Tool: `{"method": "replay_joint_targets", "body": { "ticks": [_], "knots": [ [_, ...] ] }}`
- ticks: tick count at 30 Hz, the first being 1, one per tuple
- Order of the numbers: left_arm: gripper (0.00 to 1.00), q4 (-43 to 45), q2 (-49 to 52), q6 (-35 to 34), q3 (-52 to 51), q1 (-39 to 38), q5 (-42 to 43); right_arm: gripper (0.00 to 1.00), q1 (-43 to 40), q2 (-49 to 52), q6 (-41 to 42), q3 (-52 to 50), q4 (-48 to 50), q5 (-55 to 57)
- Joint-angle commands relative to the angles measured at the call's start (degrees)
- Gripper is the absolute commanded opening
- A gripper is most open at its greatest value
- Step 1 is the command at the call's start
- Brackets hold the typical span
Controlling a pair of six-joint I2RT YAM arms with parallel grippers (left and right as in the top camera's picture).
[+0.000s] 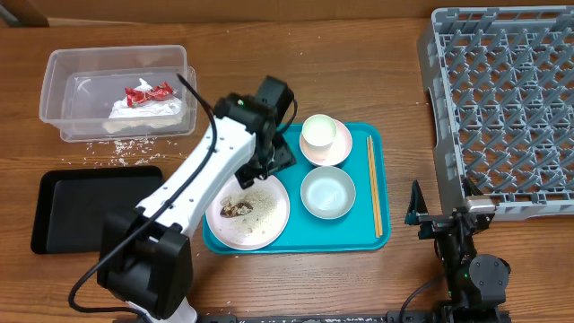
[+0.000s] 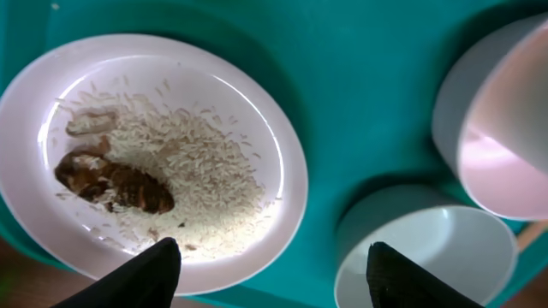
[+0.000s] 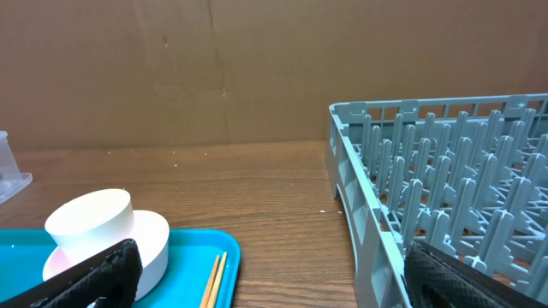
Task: Sort waste into correct bins and load items into the dishwasher
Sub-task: 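Grasp the rim of the white plate with the left gripper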
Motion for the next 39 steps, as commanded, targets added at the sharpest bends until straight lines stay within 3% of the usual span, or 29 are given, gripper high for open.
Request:
{"method": "replay_joint_targets", "body": {
  "ticks": [1, 6, 10, 19, 35, 39],
  "knots": [
    [0.70, 3.17, 0.44, -5.35, -4.55, -0.22, 0.50, 1.00, -0.22, -0.52, -0.39, -0.59, 0.33, 0.52],
    [0.66, 10.75, 0.46, -5.31, -8.94, -0.94, 0.70, 1.00, -0.22, -0.52, -0.39, -0.59, 0.33, 0.52],
    [0.55, 13.66, 0.46, -5.33, -10.03, -2.03, -1.60, 1.00, -0.22, -0.52, -0.39, -0.59, 0.33, 0.52],
    [0.55, 15.52, 0.85, -7.91, -10.23, -3.19, -7.74, 1.00, -0.22, -0.52, -0.39, -0.59, 0.33, 0.52],
    [0.53, 20.65, 9.73, -7.91, -10.23, -3.21, -4.81, 1.00, -0.22, -0.52, -0.39, -0.59, 0.33, 0.52],
    [0.45, 20.94, 9.70, -7.89, -10.23, -3.21, -4.37, 1.00, -0.22, -0.52, -0.39, -0.59, 0.33, 0.52]
  ]
}}
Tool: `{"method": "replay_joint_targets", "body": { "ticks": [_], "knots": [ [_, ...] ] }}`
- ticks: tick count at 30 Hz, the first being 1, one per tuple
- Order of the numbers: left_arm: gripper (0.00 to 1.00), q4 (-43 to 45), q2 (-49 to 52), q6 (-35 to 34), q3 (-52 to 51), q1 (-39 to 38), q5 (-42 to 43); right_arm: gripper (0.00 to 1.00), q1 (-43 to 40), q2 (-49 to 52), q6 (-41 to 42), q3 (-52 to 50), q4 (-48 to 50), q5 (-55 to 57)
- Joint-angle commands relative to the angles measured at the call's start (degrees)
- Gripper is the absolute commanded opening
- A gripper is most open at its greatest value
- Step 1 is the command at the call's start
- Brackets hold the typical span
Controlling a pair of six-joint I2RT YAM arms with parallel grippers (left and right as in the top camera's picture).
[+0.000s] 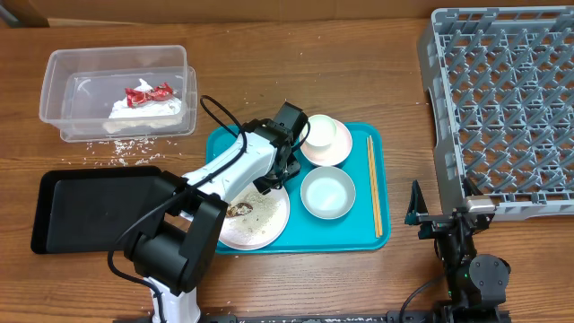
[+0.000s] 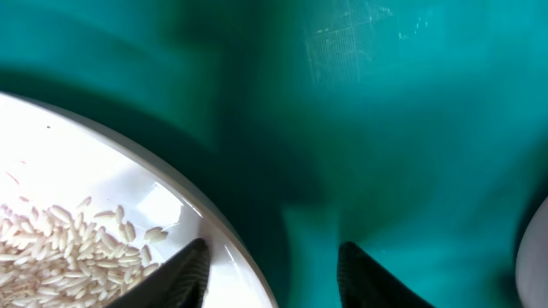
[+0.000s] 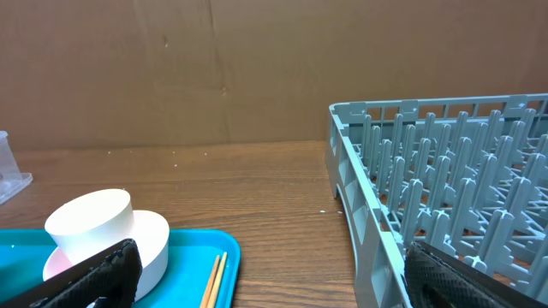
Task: Sort waste into correct bins and load items into the dishwasher
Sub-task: 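Grasp the rim of the white plate with the left gripper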
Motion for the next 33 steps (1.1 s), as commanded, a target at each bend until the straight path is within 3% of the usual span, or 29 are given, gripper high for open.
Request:
{"method": "replay_joint_targets", "body": {
  "ticks": [1, 5, 11, 14, 18, 33],
  "knots": [
    [0.41, 0.11, 0.96, -0.52, -0.31, -0.15, 0.66, 1.00, -0.22, -0.52, -0.37, -0.59, 0.33, 0.52],
    [0.38, -0.68, 0.96, -0.50, -0.31, -0.15, 0.66, 1.00, -0.22, -0.52, -0.37, -0.59, 0.33, 0.52],
    [0.17, -2.47, 0.94, -0.50, -0.28, -0.15, 0.66, 1.00, -0.22, -0.52, -0.37, -0.59, 0.33, 0.52],
    [0.15, -3.56, 0.94, -0.50, -0.22, -0.15, 0.66, 1.00, -0.22, -0.52, -0.37, -0.59, 0.33, 0.52],
    [0.05, -7.13, 0.94, -0.48, 1.11, -0.13, 0.48, 1.00, -0.22, -0.52, -0.37, -0.59, 0.33, 0.52],
    [0.04, -25.07, 0.94, -0.07, 15.82, 0.02, -4.48, 1.00, -0.22, -0.52, -0.37, -0.59, 0.33, 0.52]
  ]
}}
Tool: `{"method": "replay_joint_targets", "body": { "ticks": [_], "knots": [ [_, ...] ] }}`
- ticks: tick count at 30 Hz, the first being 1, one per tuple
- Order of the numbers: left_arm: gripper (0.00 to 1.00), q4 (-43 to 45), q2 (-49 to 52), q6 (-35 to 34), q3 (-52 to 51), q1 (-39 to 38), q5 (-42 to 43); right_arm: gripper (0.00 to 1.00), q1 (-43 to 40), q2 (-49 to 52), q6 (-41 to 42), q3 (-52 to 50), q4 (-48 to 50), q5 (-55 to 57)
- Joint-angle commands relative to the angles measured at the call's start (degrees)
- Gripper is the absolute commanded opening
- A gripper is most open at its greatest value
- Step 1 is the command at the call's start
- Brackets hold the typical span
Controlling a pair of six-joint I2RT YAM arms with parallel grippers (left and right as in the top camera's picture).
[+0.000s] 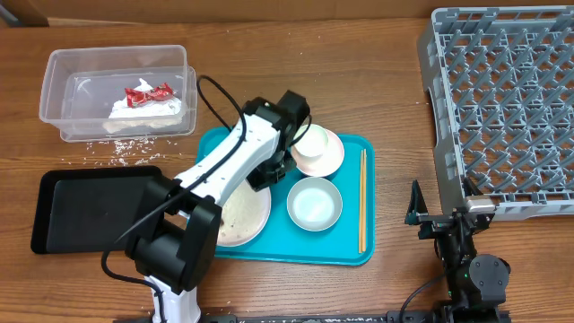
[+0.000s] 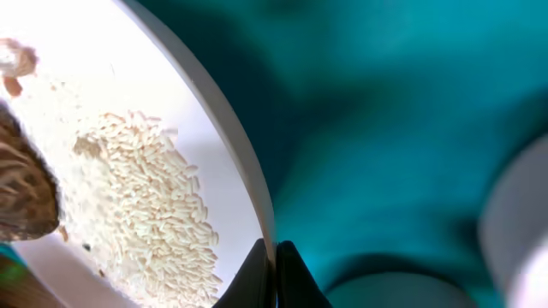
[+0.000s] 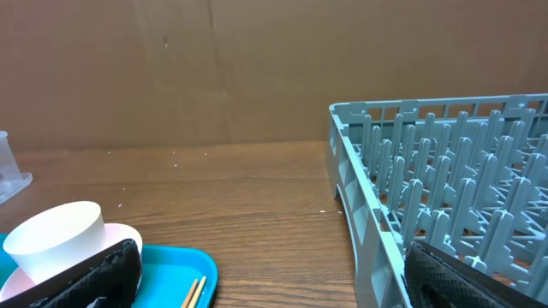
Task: Sort waste into correct bins and load items into the dishwasher
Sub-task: 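Grasp the rim of the white plate with the left gripper, then tilt the plate over the black tray to dump rice and scraps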
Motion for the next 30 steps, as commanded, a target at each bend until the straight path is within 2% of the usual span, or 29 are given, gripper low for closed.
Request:
{"method": "replay_joint_targets", "body": {
  "ticks": [1, 11, 16, 21, 30],
  "knots": [
    [0.04, -2.10, 0.52, 0.33, 3.61, 0.04, -2.12, 1.00, -0.22, -0.52, -0.35, -0.59, 0.33, 0.52],
    [0.04, -6.80, 0.52, 0.79, 5.92, 0.81, -2.67, 1.00, -0.22, -0.52, -0.35, -0.59, 0.33, 0.55],
    [0.04, -12.11, 0.52, 1.81, 9.51, 3.13, -3.58, 1.00, -0.22, -0.52, -0.35, -0.59, 0.33, 0.52],
    [0.04, -17.00, 0.48, 4.74, 13.97, 7.65, -4.81, 1.00, -0.22, -0.52, -0.35, -0.59, 0.33, 0.52],
    [0.04, -17.88, 0.46, 11.13, 15.43, 20.00, -4.59, 1.00, -0.22, -0.52, -0.35, -0.59, 0.33, 0.55]
  ]
}}
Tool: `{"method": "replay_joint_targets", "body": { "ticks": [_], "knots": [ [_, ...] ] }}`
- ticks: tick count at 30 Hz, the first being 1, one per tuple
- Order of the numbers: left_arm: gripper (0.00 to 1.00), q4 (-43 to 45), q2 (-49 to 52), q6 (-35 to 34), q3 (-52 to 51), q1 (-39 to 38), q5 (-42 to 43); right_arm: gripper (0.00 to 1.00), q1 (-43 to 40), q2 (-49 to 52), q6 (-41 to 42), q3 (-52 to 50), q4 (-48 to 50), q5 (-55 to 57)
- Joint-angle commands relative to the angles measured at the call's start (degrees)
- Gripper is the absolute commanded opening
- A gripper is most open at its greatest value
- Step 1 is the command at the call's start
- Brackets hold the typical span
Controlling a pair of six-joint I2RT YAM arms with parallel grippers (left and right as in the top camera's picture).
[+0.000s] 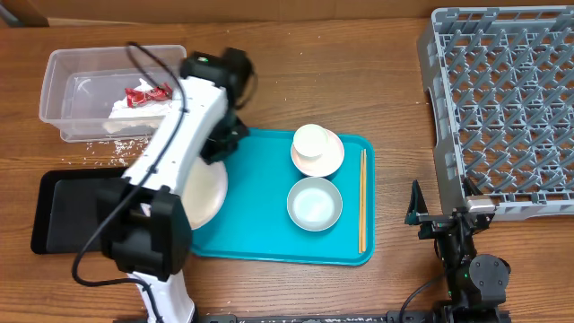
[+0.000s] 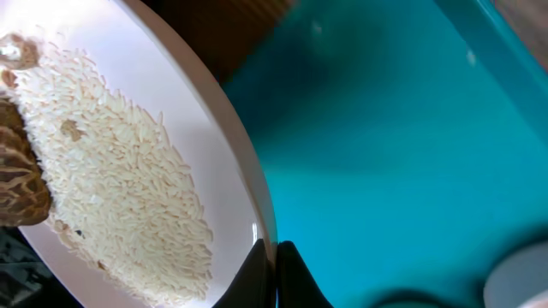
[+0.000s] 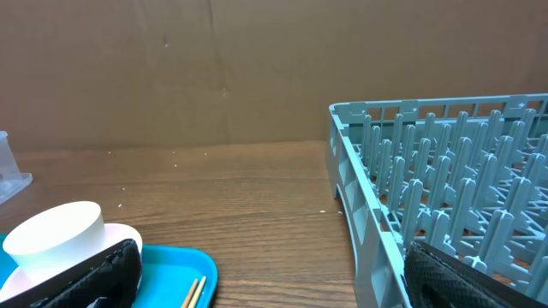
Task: Sort waste into correct bins and load items into the dishwasher
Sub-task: 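Tilt the plate over the black tray to dump rice and scraps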
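Observation:
My left gripper (image 2: 275, 261) is shut on the rim of a white plate (image 2: 171, 111) that carries rice and a brown scrap of food (image 2: 19, 184). In the overhead view the plate (image 1: 204, 193) hangs tilted at the left edge of the teal tray (image 1: 260, 224), beside the black tray (image 1: 81, 211). A cup on a pink saucer (image 1: 315, 146), a pale bowl (image 1: 314, 203) and chopsticks (image 1: 362, 202) lie on the teal tray. My right gripper (image 3: 274, 282) stands open near the front edge, beside the grey dish rack (image 1: 502, 108).
A clear bin (image 1: 117, 85) with a red wrapper (image 1: 148, 91) and white tissue stands at the back left. Loose rice grains (image 1: 117, 148) lie on the wood in front of it. The dish rack fills the right side of the table.
My left gripper has carried the plate leftward, from over the tray's left half to its left edge next to the black tray. The right arm has not moved.
My left gripper was open above the plate on the teal tray. Then it was low at the plate's rim, still open. Then it was shut on the rim with the plate tilted and the tray slid slightly left. Now the plate is at the tray's left edge.

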Motion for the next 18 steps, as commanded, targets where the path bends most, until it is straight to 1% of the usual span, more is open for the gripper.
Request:
{"method": "replay_joint_targets", "body": {
  "ticks": [1, 5, 12, 16, 18],
  "knots": [
    [0.04, -0.48, 0.37, 4.39, 1.42, 4.46, -1.92, 1.00, -0.22, -0.52, -0.37, -0.59, 0.33, 0.55],
    [0.04, -0.48, 0.37, 7.78, 1.42, 9.77, 0.22, 1.00, -0.22, -0.52, -0.37, -0.59, 0.33, 0.55],
    [0.04, 0.44, 0.37, 13.97, 1.42, 16.31, 3.67, 1.00, -0.22, -0.52, -0.37, -0.59, 0.33, 0.55],
    [0.04, 3.63, 0.37, 20.74, 1.42, 20.09, 10.51, 1.00, -0.22, -0.52, -0.37, -0.59, 0.33, 0.55],
    [0.04, 4.85, 0.37, 22.71, 1.42, 22.14, 14.38, 1.00, -0.22, -0.52, -0.37, -0.59, 0.33, 0.55]
  ]
}}
